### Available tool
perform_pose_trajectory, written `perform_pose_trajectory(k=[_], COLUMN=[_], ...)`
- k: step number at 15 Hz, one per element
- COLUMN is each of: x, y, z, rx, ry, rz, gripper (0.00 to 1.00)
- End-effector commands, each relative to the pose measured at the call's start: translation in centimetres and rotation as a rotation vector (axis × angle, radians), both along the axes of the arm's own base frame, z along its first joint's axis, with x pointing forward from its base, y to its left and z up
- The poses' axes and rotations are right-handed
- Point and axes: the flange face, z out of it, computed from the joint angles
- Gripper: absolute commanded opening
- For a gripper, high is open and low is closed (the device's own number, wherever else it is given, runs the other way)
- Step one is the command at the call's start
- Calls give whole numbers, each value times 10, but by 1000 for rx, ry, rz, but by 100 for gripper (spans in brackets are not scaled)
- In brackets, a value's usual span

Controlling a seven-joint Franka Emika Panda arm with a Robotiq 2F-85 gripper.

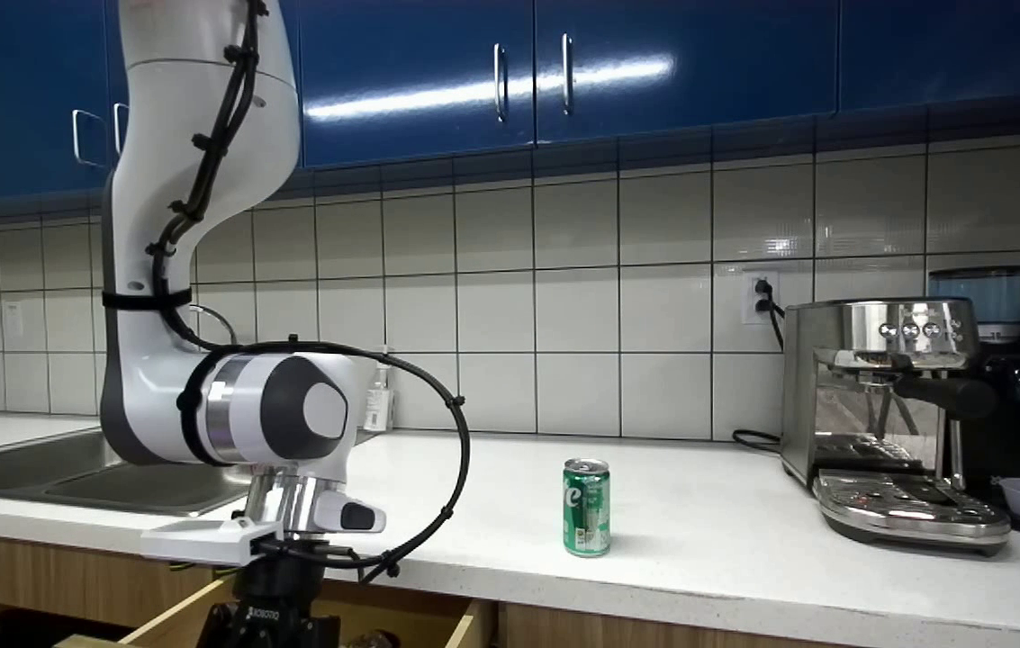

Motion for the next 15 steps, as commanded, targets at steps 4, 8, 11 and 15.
perform_pose_trajectory(k=[4,8,11,15], x=[29,39,47,56], y=[-8,-9,-9,-7], z=[-3,-3,-2,-1], rx=[15,16,17,16], ry=[-100,-144,-170,-204], rz=[-22,-17,-15,-1], gripper=[100,100,100,100])
